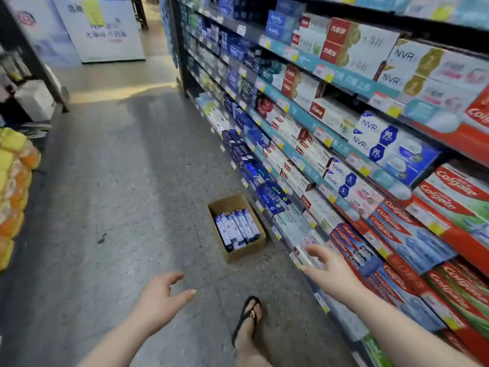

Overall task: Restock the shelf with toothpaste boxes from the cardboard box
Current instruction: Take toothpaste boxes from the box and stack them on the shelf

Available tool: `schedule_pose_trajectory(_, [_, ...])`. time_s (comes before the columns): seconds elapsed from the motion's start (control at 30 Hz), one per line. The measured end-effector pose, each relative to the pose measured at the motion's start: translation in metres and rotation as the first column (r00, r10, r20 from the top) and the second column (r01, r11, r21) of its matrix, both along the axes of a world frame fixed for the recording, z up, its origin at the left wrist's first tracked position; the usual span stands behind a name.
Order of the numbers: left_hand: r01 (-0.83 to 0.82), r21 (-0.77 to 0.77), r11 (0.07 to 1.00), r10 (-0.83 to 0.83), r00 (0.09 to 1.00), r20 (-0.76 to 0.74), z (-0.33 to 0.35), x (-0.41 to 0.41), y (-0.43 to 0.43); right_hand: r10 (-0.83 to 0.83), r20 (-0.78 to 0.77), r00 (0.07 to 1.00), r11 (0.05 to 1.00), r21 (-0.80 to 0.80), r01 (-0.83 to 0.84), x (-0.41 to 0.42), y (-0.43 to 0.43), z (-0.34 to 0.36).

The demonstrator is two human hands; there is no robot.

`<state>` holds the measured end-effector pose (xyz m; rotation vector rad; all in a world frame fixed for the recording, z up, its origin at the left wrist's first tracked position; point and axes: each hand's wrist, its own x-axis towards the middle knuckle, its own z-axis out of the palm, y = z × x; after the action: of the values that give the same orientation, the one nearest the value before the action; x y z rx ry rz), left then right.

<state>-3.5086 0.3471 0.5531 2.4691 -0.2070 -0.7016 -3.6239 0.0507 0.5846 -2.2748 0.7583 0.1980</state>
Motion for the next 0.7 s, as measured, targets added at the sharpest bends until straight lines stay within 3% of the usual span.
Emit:
schedule_pose_trajectory(0.47, [0.049,0.181,0.982,-0.040,0.998,-0.049,-0.012,0.288,-0.065,-0.041,-0.200,0.979,0.975,0.206,0.083,0.291,-0.084,-0.083])
schedule_pose_trajectory(0.57, [0.058,0.177,0.982,-0.040,0.994,-0.107,-0.021,0.331,-0.083,-0.048,-0.244,0.969,0.980,0.178,0.094,0.336,-0.092,-0.097])
schedule_pose_trajectory(0.7, [0.188,0.180,0.965,-0.147,0.965,-0.219,-0.042,0.377,-0.099,-0.054,-0.328,0.943,0.977,0.177,0.118,0.374,-0.095,-0.110])
